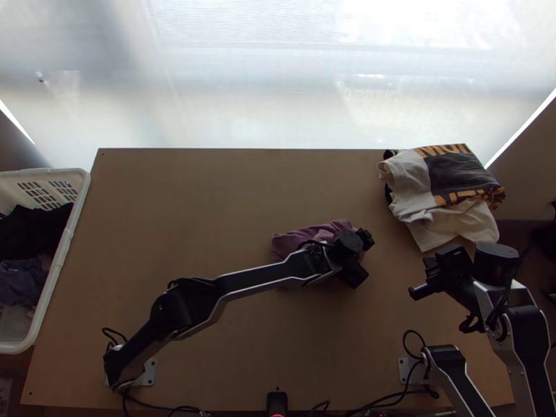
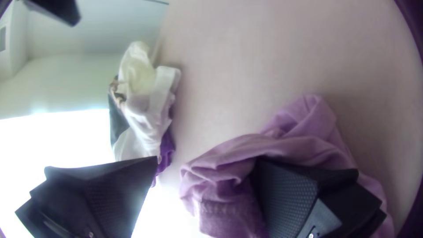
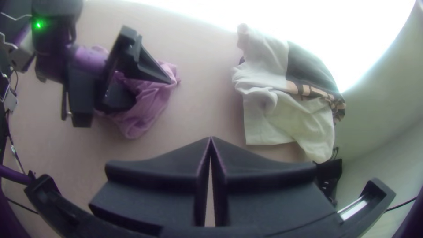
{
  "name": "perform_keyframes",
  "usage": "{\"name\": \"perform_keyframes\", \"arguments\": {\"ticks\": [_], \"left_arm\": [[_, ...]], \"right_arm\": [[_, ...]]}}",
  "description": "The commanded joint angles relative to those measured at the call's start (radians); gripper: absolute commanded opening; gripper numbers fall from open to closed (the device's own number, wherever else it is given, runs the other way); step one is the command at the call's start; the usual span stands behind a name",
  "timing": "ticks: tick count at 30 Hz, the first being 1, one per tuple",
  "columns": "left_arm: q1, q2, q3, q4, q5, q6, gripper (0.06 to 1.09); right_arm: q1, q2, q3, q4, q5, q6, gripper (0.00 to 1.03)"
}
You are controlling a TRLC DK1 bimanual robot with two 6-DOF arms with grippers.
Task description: Fold the t-shirt
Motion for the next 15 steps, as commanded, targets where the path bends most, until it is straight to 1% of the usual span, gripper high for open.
{"name": "perform_keyframes", "arguments": {"ticks": [1, 4, 8, 11, 15], "left_arm": [[0.03, -0.188, -0.057, -0.183, 0.044, -0.104, 1.04], [0.044, -0.287, -0.093, -0.285, 0.049, -0.157, 1.04], [0.029, -0.393, -0.133, -0.367, 0.049, -0.255, 1.04], [0.02, -0.415, -0.212, -0.336, 0.032, -0.286, 1.04], [0.05, -0.49, -0.348, -0.31, 0.023, -0.279, 1.04]], "right_arm": [[-0.005, -0.009, -0.004, -0.005, -0.002, -0.003, 0.03], [-0.005, -0.009, -0.004, -0.005, -0.002, -0.003, 0.03], [-0.003, -0.009, -0.013, -0.003, -0.002, -0.001, 0.03], [0.0, -0.004, -0.021, 0.006, -0.004, 0.001, 0.03], [0.001, -0.001, 0.008, -0.003, -0.002, 0.002, 0.03]]}}
